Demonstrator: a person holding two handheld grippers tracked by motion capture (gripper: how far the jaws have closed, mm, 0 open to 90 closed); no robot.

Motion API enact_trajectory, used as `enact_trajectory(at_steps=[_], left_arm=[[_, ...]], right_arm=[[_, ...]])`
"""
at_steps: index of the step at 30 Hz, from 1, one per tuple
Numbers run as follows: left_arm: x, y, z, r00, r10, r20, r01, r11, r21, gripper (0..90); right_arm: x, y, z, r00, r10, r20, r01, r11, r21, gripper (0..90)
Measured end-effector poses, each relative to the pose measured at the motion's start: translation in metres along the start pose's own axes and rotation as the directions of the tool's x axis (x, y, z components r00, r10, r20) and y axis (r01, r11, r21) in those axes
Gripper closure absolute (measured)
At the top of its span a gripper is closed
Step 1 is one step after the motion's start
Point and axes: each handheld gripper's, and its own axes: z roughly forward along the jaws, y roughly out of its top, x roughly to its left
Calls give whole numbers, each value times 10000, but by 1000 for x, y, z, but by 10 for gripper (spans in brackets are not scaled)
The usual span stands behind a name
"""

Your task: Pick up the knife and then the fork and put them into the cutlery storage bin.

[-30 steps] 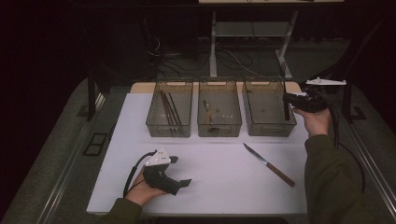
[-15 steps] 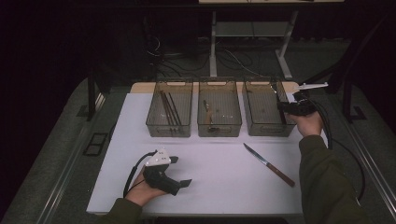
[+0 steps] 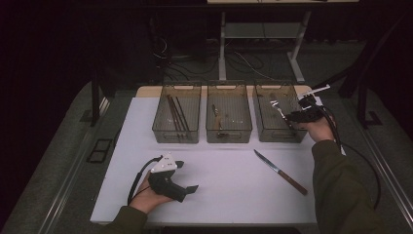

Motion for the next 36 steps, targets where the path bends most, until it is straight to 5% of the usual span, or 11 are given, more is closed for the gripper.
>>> enact_trajectory(at_steps=[10, 19, 36], left_arm=[[-1, 0, -1, 10000, 33, 44, -33, 10000, -32, 0], [-2, 1, -4, 9999, 108, 53, -107, 9999, -67, 0], [-3, 1, -4, 9999, 95, 79, -94, 9999, -121, 0]], right_arm=[[10, -1, -21, 9969, 250, -743, -317, 9953, -913, 418], [33, -21, -59, 9846, -366, -1708, 40, 9822, -1877, 343], [77, -89, -68, 9593, -1109, -2596, 755, 9869, -1422, 327]])
